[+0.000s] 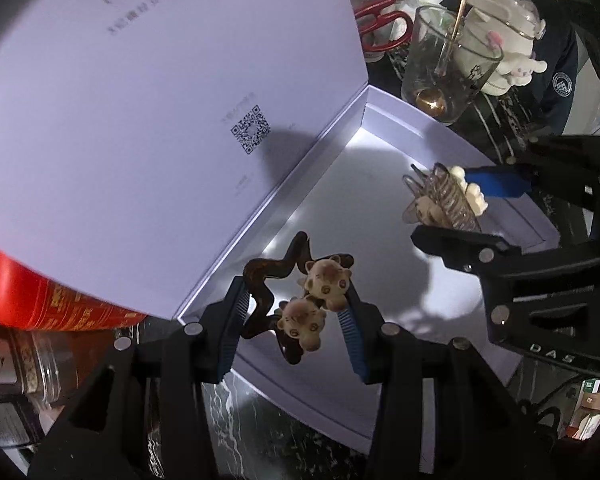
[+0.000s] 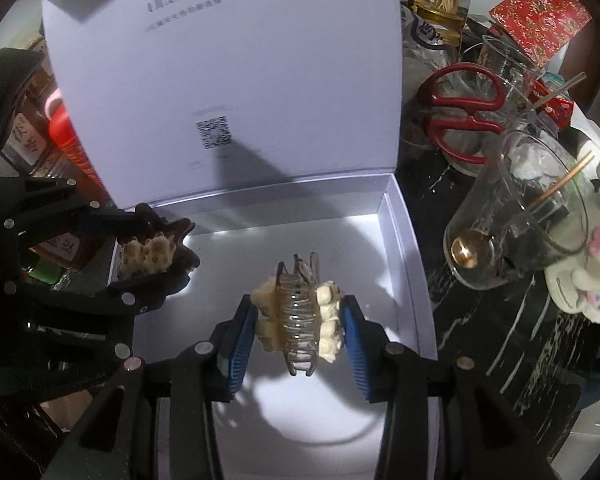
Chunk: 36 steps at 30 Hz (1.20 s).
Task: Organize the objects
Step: 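Carry the star clip with the left tool while the right tool carries the claw clip into the white box, then open the left tool releasing the star clip while the right tool releases the claw clip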
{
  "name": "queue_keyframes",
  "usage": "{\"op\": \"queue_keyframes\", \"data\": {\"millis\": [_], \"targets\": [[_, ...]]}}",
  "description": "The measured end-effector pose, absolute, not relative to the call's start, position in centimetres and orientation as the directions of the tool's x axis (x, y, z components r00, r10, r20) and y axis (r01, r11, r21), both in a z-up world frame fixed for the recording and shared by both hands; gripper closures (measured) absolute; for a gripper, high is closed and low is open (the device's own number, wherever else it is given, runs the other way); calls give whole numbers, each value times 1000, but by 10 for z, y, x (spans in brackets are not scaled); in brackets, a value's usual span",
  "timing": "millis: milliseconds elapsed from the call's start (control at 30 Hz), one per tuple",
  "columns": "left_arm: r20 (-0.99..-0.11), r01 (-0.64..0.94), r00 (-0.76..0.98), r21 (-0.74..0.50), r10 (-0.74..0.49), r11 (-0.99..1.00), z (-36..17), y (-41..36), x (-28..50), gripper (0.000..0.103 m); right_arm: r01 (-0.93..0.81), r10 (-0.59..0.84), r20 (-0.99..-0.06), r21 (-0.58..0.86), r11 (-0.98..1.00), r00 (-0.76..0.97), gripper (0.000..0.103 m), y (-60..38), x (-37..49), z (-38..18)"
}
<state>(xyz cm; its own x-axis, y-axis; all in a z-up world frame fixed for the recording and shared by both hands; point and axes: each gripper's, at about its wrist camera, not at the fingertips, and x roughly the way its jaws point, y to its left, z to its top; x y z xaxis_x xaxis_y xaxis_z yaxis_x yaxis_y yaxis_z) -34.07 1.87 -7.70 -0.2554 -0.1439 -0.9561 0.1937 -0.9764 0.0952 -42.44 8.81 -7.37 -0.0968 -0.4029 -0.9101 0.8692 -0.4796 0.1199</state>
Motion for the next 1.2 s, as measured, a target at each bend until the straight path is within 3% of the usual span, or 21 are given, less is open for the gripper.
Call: {"op": "queue_keyframes", "data": {"millis": [767,1200], "targets": [[-975,202,-182,92,-129,-975,-126,4,-357,60,896,-383,-916,66,-438,-120,60,69,-448,-113],[-972,200,-191,96,-135,-975,-126,9,-356,59,897,-380,-915,51,-440,-134,60,69,-456,-116]]}}
